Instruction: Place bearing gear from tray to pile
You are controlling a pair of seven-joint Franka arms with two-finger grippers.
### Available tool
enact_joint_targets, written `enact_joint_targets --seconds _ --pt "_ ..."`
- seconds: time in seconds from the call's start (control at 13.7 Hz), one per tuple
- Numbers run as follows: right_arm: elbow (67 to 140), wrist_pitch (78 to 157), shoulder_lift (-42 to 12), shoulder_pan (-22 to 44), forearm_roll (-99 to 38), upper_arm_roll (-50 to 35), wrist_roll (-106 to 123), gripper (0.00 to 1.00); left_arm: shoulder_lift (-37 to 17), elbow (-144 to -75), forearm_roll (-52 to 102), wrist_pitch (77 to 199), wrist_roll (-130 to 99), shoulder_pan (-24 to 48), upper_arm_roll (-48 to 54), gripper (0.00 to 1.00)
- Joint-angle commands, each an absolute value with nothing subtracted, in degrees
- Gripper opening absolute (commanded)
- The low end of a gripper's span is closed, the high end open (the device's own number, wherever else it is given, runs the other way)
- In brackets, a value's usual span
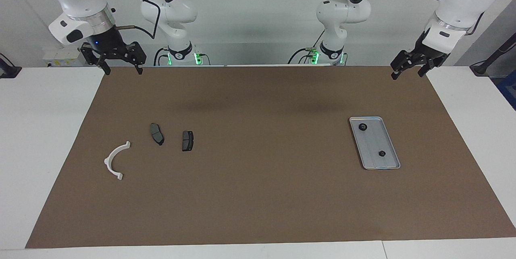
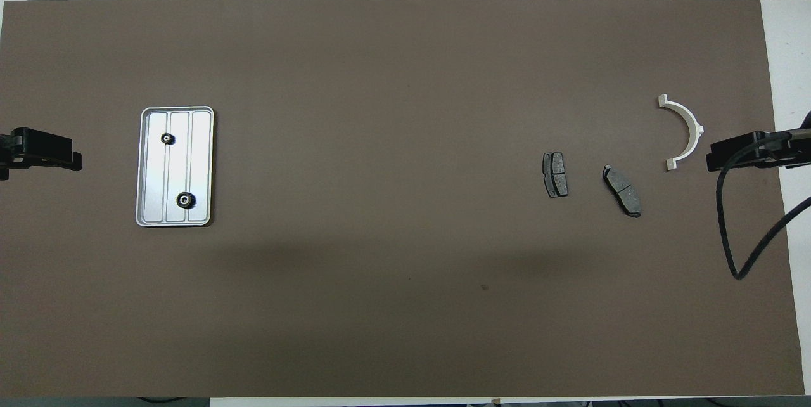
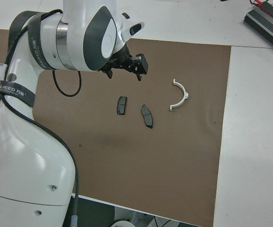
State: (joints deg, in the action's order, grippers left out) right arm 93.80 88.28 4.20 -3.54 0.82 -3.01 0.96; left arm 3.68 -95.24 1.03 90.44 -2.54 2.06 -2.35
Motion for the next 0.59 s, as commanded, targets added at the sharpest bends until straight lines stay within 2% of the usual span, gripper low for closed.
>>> enact_joint_targets --seconds 0.0,0.51 --pt "95.5 89.5 5.5 -4.0 0.1 -3.3 1.9 1.0 5.4 -97.2 0.1 91.7 -2.0 2.7 -2.7 1.0" --pt "96.1 91.7 5.5 -4.0 0.1 -3.3 1.2 1.0 4.9 -96.4 0.1 91.9 -2.4 3.3 -3.0 1.0"
